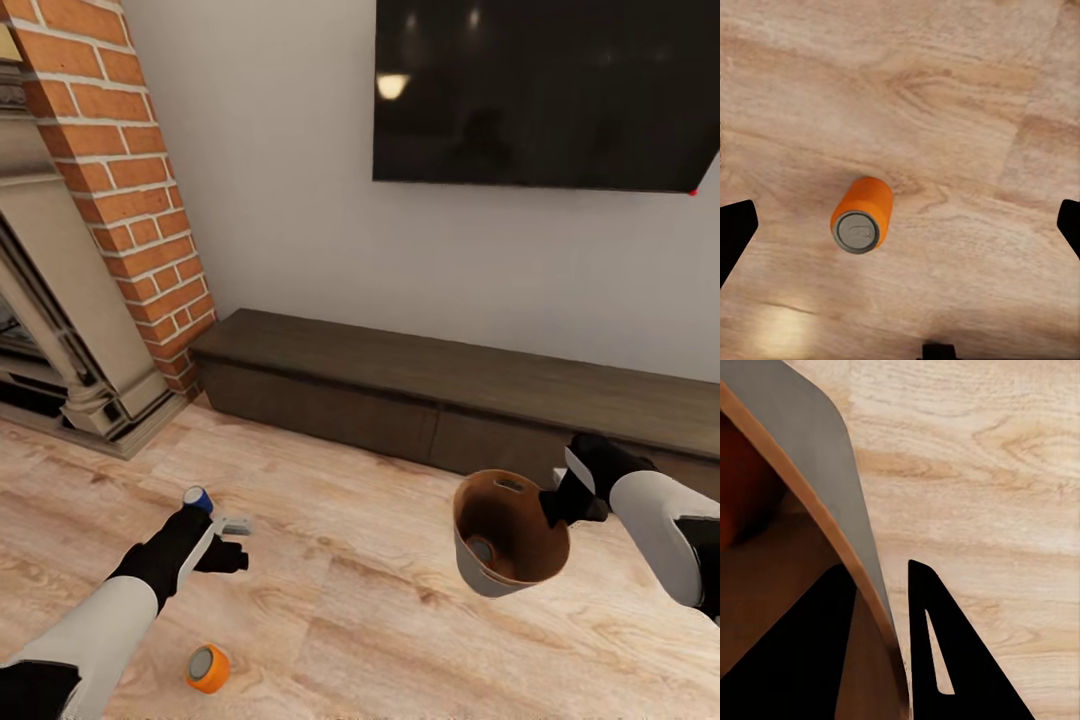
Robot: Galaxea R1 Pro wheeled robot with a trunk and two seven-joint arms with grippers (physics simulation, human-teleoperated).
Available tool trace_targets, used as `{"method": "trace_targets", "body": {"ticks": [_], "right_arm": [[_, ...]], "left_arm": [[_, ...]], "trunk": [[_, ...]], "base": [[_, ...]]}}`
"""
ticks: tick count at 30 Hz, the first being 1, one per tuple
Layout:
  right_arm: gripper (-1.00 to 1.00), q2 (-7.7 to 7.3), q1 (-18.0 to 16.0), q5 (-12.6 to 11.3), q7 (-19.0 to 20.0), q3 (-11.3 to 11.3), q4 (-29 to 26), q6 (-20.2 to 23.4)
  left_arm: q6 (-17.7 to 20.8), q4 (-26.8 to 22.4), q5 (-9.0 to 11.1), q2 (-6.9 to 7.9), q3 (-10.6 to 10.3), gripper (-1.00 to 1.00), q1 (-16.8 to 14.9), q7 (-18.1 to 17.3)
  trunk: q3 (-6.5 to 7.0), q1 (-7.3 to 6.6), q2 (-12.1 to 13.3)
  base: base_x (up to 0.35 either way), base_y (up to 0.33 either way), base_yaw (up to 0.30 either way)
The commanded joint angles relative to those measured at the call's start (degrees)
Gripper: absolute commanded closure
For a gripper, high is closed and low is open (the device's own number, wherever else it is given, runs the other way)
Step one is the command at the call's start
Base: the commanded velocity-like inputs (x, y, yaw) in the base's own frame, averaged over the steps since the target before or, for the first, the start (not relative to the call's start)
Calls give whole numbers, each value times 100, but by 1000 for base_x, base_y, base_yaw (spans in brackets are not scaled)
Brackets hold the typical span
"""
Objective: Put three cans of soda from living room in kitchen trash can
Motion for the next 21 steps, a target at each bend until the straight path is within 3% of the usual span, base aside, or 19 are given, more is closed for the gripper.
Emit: {"method": "trace_targets", "body": {"ticks": [1,9,19,21], "right_arm": [[100,30,-67,-133,-7,-54,64,9],[100,147,-330,-133,-40,-47,269,9],[100,164,-361,-133,-43,-45,286,9],[100,232,-425,-133,-43,-42,306,9]], "left_arm": [[-14,-1,5,16,1,-100,-9,0],[-148,16,16,261,27,-100,-56,-36],[-168,39,17,302,96,-100,-60,-45],[-168,40,11,309,99,-100,-60,-45]], "trunk": [[-22,22,-42],[-197,198,-363],[-421,418,-764],[-467,461,-844]], "base": [[0,0,0],[0,0,0],[0,0,0],[0,0,0]]}}
